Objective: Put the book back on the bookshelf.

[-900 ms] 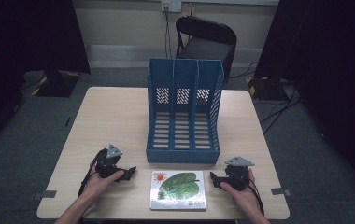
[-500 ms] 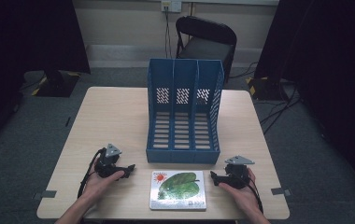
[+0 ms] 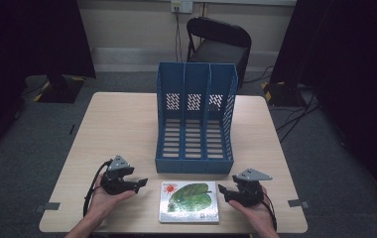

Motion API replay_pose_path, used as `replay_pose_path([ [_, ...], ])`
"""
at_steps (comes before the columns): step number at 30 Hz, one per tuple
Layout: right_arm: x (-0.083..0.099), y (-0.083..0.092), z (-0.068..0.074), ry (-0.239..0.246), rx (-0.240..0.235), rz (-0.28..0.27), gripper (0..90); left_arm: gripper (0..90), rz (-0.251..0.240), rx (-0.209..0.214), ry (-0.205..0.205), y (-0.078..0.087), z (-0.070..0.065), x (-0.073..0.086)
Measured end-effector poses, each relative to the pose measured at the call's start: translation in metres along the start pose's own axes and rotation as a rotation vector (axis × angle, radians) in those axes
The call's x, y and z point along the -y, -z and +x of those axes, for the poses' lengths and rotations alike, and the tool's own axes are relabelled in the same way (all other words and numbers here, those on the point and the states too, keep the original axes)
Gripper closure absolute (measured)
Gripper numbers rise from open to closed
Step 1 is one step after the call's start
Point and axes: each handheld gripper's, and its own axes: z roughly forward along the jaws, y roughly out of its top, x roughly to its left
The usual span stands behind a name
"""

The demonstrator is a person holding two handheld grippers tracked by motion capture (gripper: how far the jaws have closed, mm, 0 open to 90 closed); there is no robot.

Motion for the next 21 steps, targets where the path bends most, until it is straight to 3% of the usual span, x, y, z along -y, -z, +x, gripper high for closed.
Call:
replay_pose_path([
  [5, -0.002, 0.002, 0.012, 0.003, -0.078, 0.019, 40.1, 34.1, 0.020, 0.048, -0.021, -0.002, -0.014, -0.003],
  [8, -0.002, 0.004, 0.020, 0.016, -0.090, 0.022, 40.0, 36.5, 0.018, 0.066, -0.021, -0.003, -0.019, -0.004],
  [10, 0.001, 0.002, 0.033, 0.053, -0.098, 0.049, 38.0, 36.5, 0.042, 0.085, -0.028, -0.010, -0.027, -0.005],
  [12, 0.003, 0.001, 0.037, 0.057, -0.103, 0.063, 37.0, 36.5, 0.051, 0.108, -0.043, -0.015, -0.033, -0.006],
  [16, 0.009, -0.009, 0.037, 0.062, -0.119, 0.124, 35.0, 36.8, 0.074, 0.139, -0.056, -0.023, -0.041, -0.007],
  [21, 0.009, -0.012, 0.038, 0.062, -0.124, 0.131, 33.2, 37.9, 0.098, 0.146, -0.069, -0.027, -0.044, -0.005],
])
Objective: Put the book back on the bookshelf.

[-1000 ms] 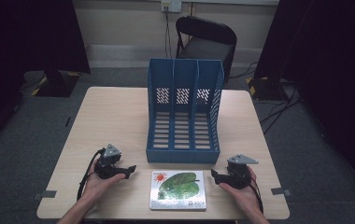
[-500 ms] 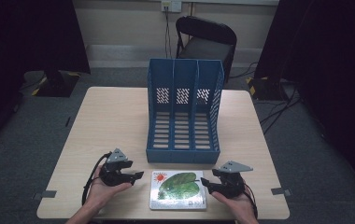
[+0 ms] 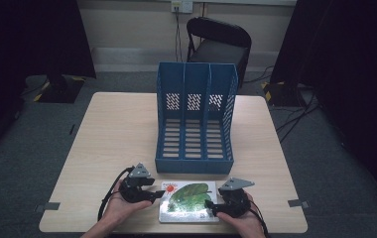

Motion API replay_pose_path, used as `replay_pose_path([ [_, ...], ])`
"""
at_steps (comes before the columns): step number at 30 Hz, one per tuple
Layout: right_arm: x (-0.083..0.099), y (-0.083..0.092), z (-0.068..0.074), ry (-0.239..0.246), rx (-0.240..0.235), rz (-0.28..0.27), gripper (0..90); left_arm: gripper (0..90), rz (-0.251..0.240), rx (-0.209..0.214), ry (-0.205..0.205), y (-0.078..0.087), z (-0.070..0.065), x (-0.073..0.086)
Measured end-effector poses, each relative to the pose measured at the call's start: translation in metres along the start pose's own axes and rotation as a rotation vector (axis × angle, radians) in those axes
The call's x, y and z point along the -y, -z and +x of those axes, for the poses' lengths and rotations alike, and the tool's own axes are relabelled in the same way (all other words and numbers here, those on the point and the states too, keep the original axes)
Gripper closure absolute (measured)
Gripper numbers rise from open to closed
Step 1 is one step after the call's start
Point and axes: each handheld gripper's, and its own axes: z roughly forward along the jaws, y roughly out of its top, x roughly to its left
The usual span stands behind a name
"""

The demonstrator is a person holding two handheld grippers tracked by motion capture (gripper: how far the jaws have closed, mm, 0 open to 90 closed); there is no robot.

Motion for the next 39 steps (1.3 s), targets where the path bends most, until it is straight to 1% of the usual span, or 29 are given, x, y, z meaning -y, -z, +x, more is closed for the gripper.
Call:
replay_pose_path([
  [1, 0.000, 0.000, -0.002, -0.009, -0.007, 0.004, 31.6, 37.5, 0.006, -0.004, -0.017, -0.002, -0.002, 0.001],
  [3, 0.001, -0.001, -0.004, -0.017, -0.022, 0.010, 30.3, 35.4, 0.005, 0.018, -0.015, -0.003, -0.003, 0.001],
  [4, 0.001, -0.001, -0.004, -0.017, -0.022, 0.010, 30.3, 35.1, 0.005, 0.018, -0.015, -0.003, -0.003, 0.001],
  [5, 0.001, -0.002, -0.004, -0.019, -0.034, 0.012, 30.3, 35.1, 0.012, 0.017, -0.017, -0.005, -0.003, 0.001],
  [6, 0.001, -0.002, -0.005, -0.022, -0.041, 0.013, 30.1, 34.2, 0.032, 0.012, -0.021, -0.007, -0.004, 0.002],
  [7, 0.001, -0.003, -0.004, -0.031, -0.069, 0.016, 29.5, 34.2, 0.038, 0.024, -0.014, -0.008, -0.004, 0.003],
  [8, 0.002, -0.005, -0.003, -0.037, -0.078, 0.016, 27.5, 34.1, 0.038, 0.025, -0.005, -0.009, -0.003, 0.002],
  [11, 0.002, -0.006, 0.001, -0.024, -0.063, 0.013, 24.8, 34.4, 0.032, 0.031, 0.004, -0.010, -0.002, 0.003],
  [14, 0.001, -0.006, 0.001, -0.025, -0.066, 0.015, 23.6, 34.5, 0.031, 0.033, 0.000, -0.011, -0.002, 0.003],
  [15, 0.001, -0.007, 0.002, -0.018, -0.067, 0.016, 22.5, 34.9, 0.034, 0.028, 0.001, -0.010, -0.001, 0.003],
  [18, 0.001, -0.008, 0.006, -0.005, -0.073, 0.019, 20.6, 34.9, 0.028, 0.019, 0.014, -0.008, 0.004, 0.003],
  [19, 0.001, -0.009, 0.008, 0.000, -0.076, 0.017, 20.0, 35.1, 0.028, 0.019, 0.014, -0.008, 0.004, 0.003],
  [20, 0.000, -0.011, 0.009, 0.007, -0.081, 0.017, 19.5, 35.2, 0.025, 0.014, 0.025, -0.008, 0.007, 0.004],
  [22, -0.001, -0.011, 0.009, 0.012, -0.083, 0.016, 19.4, 35.1, 0.027, 0.015, 0.021, -0.007, 0.008, 0.004],
  [23, -0.002, -0.013, 0.010, 0.019, -0.092, 0.016, 18.2, 35.1, 0.026, 0.011, 0.027, -0.007, 0.010, 0.004],
  [25, -0.003, -0.014, 0.011, 0.020, -0.094, 0.017, 17.8, 35.2, 0.025, 0.006, 0.029, -0.006, 0.011, 0.003],
  [26, -0.003, -0.014, 0.012, 0.037, -0.113, 0.022, 17.2, 35.4, 0.027, 0.002, 0.037, -0.006, 0.012, 0.003],
  [27, -0.002, -0.014, 0.013, 0.038, -0.121, 0.021, 17.0, 35.7, 0.027, -0.001, 0.041, -0.006, 0.013, 0.003],
  [28, -0.002, -0.014, 0.014, 0.049, -0.128, 0.026, 16.2, 35.9, 0.024, -0.008, 0.053, -0.004, 0.015, 0.004],
  [31, -0.003, -0.015, 0.017, 0.056, -0.139, 0.028, 15.3, 36.1, 0.029, -0.006, 0.061, -0.003, 0.018, 0.004],
  [32, -0.003, -0.016, 0.017, 0.061, -0.141, 0.029, 15.3, 36.0, 0.020, 0.000, 0.068, -0.004, 0.019, 0.004],
  [35, -0.004, -0.018, 0.017, 0.062, -0.146, 0.025, 15.4, 34.2, 0.019, 0.004, 0.064, -0.005, 0.018, 0.003],
  [39, -0.005, -0.018, 0.017, 0.063, -0.147, 0.026, 15.4, 33.5, 0.025, -0.002, 0.068, -0.006, 0.016, 0.002],
])
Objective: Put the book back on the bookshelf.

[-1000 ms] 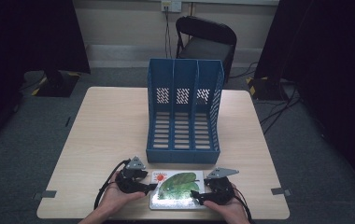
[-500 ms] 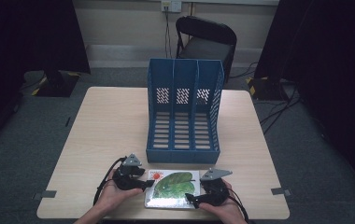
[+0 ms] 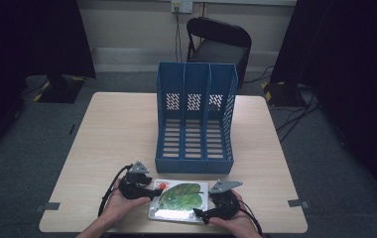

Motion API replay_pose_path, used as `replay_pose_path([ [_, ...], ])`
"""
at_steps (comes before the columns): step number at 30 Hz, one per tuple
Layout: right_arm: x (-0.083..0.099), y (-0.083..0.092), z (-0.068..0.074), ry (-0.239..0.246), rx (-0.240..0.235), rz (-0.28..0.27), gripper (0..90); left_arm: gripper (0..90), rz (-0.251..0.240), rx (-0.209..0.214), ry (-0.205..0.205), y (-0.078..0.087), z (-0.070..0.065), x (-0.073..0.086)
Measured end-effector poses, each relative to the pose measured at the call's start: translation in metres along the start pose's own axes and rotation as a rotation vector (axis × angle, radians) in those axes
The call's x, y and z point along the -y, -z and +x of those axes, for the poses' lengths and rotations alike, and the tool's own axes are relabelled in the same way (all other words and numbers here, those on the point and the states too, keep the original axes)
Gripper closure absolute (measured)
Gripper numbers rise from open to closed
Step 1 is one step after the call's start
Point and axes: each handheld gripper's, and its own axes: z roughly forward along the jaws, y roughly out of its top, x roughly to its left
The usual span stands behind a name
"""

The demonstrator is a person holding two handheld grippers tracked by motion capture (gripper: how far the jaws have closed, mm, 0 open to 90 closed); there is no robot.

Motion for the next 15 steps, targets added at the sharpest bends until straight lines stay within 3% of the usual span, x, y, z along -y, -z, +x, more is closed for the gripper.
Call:
replay_pose_path([
  [4, -0.0005, 0.0005, -0.0008, -0.002, -0.008, 0.013, 15.3, 32.8, -0.007, 0.003, 0.002, -0.0019, -0.0019, -0.0007],
  [7, -0.0004, 0.0014, -0.0022, -0.018, -0.036, 0.036, 16.0, 31.5, -0.006, 0.013, -0.019, -0.0031, -0.0041, -0.0003],
  [15, 0.0025, 0.0032, 0.0020, 0.004, -0.048, 0.043, 14.2, 25.0, -0.035, 0.022, 0.000, -0.0072, -0.0083, 0.0004],
])
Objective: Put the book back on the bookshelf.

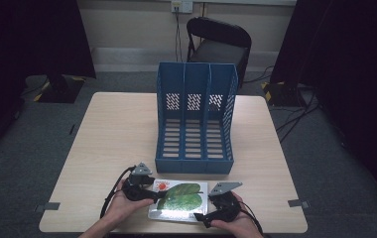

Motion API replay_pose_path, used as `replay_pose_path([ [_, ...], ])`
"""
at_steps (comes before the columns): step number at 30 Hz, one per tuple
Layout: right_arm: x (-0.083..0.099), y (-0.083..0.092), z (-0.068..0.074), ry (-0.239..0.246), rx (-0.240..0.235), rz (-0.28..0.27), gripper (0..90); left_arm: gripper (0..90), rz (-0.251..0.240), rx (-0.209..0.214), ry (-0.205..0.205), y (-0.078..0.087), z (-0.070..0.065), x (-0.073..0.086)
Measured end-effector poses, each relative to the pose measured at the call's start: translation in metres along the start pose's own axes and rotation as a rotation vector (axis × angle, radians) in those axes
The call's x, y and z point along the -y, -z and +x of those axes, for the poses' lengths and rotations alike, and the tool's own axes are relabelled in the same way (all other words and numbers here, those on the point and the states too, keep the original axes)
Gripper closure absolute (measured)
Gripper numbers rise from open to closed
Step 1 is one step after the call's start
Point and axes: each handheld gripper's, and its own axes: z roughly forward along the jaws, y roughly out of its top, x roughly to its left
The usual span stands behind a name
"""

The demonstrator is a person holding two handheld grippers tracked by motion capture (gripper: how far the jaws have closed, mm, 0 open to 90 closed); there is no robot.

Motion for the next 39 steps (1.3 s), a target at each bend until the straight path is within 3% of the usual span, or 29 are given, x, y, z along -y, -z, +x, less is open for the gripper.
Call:
replay_pose_path([
  [3, 0.000, 0.000, 0.000, 0.000, 0.001, 0.000, 14.0, 22.7, -0.001, -0.006, -0.017, -0.001, -0.002, 0.001],
  [8, -0.001, 0.000, 0.000, 0.000, -0.002, 0.003, 14.0, 22.0, -0.029, 0.052, 0.089, 0.002, 0.006, 0.001],
  [13, -0.001, -0.001, 0.000, 0.004, 0.000, 0.005, 12.2, 26.5, -0.029, 0.067, 0.133, 0.005, 0.010, 0.001],
  [19, -0.001, -0.002, 0.001, 0.008, 0.001, 0.003, 10.1, 27.3, -0.064, 0.114, 0.214, 0.009, 0.015, 0.001],
  [28, 0.001, 0.005, -0.001, 0.005, -0.033, 0.032, 14.3, 28.1, -0.082, 0.137, 0.230, 0.011, 0.015, 0.001],
  [33, 0.005, 0.005, 0.006, 0.035, -0.025, 0.039, 10.5, 28.4, -0.095, 0.158, 0.241, 0.013, 0.016, 0.001],
  [39, 0.007, 0.003, 0.012, 0.073, 0.005, 0.040, 7.7, 29.3, -0.164, 0.232, 0.314, 0.021, 0.022, 0.001],
])
